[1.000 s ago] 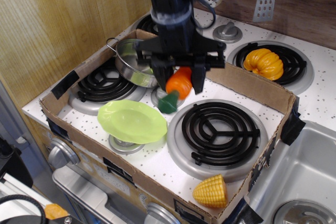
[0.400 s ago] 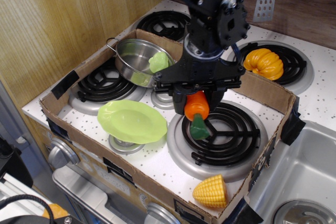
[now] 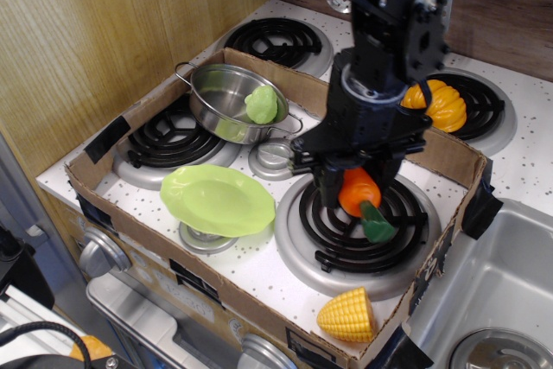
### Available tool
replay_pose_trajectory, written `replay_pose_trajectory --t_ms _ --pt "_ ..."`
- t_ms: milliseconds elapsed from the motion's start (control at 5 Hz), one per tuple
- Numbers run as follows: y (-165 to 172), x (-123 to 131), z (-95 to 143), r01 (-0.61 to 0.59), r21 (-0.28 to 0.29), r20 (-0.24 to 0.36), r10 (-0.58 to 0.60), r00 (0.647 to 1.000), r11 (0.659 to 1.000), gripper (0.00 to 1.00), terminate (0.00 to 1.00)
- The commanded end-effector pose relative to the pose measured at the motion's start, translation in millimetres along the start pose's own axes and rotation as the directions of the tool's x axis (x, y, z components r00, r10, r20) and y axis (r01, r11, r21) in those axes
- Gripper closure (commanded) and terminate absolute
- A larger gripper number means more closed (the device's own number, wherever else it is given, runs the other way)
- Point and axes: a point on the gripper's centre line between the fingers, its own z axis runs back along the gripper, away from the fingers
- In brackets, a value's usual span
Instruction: Take carrot off plate
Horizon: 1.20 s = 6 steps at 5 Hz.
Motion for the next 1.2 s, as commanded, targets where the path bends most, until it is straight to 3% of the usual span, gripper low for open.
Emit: replay_pose_trajectory --t_ms 0,200,400,800,1000 --pt "-11.7 1.0 -5.3 -0.018 -0.096 0.029 0.021 0.999 0.995 1.0 0.0" --pt "-10.4 -0.9 -14.4 0.027 -0.121 0.096 -0.016 0.995 0.992 1.0 0.0" --pt "-10.1 -0.6 -20.3 0.075 -0.15 0.132 -0.055 0.99 0.986 0.0 0.0" --pt "-12.9 11.0 -6.1 0.111 -0.131 0.188 -0.085 0.978 0.985 0.0 0.0" --pt "-13.9 20.2 13.7 0.133 -0.101 0.175 -0.114 0.978 0.986 0.0 0.0"
